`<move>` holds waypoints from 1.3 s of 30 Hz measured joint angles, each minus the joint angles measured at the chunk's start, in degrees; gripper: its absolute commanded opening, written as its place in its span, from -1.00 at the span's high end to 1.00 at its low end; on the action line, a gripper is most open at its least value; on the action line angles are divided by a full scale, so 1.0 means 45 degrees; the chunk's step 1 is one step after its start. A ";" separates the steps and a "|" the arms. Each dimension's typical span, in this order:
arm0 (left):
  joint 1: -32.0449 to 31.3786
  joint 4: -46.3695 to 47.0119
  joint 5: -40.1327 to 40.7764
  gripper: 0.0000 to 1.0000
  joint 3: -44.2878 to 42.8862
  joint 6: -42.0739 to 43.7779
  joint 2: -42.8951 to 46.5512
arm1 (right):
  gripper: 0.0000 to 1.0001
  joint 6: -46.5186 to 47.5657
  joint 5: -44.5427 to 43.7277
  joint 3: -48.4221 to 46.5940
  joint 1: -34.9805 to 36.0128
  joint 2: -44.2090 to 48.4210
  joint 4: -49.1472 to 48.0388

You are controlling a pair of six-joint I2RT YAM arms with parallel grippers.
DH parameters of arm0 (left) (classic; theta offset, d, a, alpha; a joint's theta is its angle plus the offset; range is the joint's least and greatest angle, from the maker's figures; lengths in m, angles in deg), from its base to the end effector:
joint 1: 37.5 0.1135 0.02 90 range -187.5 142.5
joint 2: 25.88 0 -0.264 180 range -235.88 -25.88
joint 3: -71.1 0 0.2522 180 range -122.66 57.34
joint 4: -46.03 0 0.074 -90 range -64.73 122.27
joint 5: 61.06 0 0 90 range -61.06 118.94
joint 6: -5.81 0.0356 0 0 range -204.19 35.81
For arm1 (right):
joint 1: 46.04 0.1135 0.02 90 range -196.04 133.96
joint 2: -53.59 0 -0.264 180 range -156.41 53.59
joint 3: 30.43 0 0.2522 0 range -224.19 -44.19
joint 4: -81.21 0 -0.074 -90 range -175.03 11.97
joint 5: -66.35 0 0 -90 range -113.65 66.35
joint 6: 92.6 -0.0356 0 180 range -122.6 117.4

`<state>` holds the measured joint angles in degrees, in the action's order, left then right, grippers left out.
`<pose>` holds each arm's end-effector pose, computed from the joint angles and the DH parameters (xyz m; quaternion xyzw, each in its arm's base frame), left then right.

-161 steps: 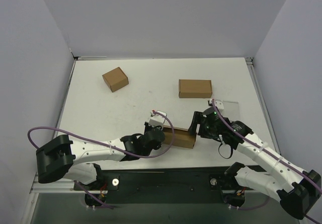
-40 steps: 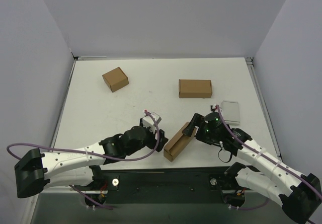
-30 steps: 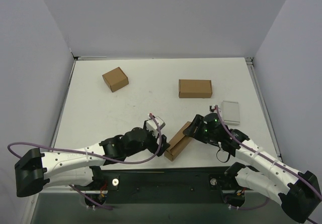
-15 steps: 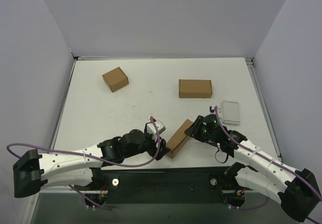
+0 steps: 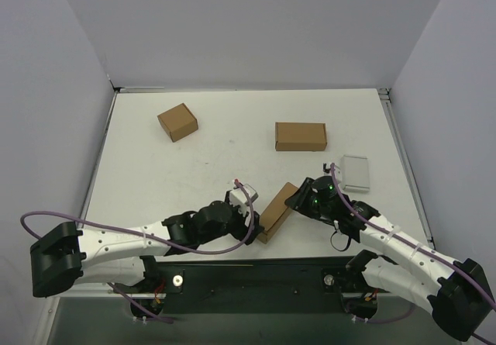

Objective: Fold the paper box

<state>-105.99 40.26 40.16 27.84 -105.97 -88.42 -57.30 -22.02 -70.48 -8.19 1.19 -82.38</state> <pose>0.0926 -0.2161 0.2184 0.2846 0.7916 -0.3206 0.4354 0.1584 0.1243 0.2160 0.1189 0.8523 0.3765 0.3432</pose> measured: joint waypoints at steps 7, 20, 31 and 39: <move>-0.0024 0.0131 0.0024 -0.54 -0.0228 -0.0350 -0.0763 | 0.51 0.0005 -0.0262 0.0049 0.0000 0.0087 -0.0015; -0.0311 -0.0418 0.0486 -0.50 -0.0865 -0.0486 -0.1613 | 0.54 0.0005 -0.0563 0.0121 0.0000 0.0170 -0.0063; -0.0797 -0.1627 0.1336 -0.45 -0.2059 -0.0549 -0.2569 | 0.19 0.0593 -0.0811 -0.0316 -0.0296 0.0214 0.0821; -0.0797 -0.1836 0.1511 -0.43 -0.2244 -0.0593 -0.2705 | 0.08 0.2059 -0.0151 -0.1117 -0.2293 0.0092 0.2307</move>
<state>-109.57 32.00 46.96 17.74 -108.64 -100.59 -48.03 -22.70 -75.50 -18.51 1.60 -71.99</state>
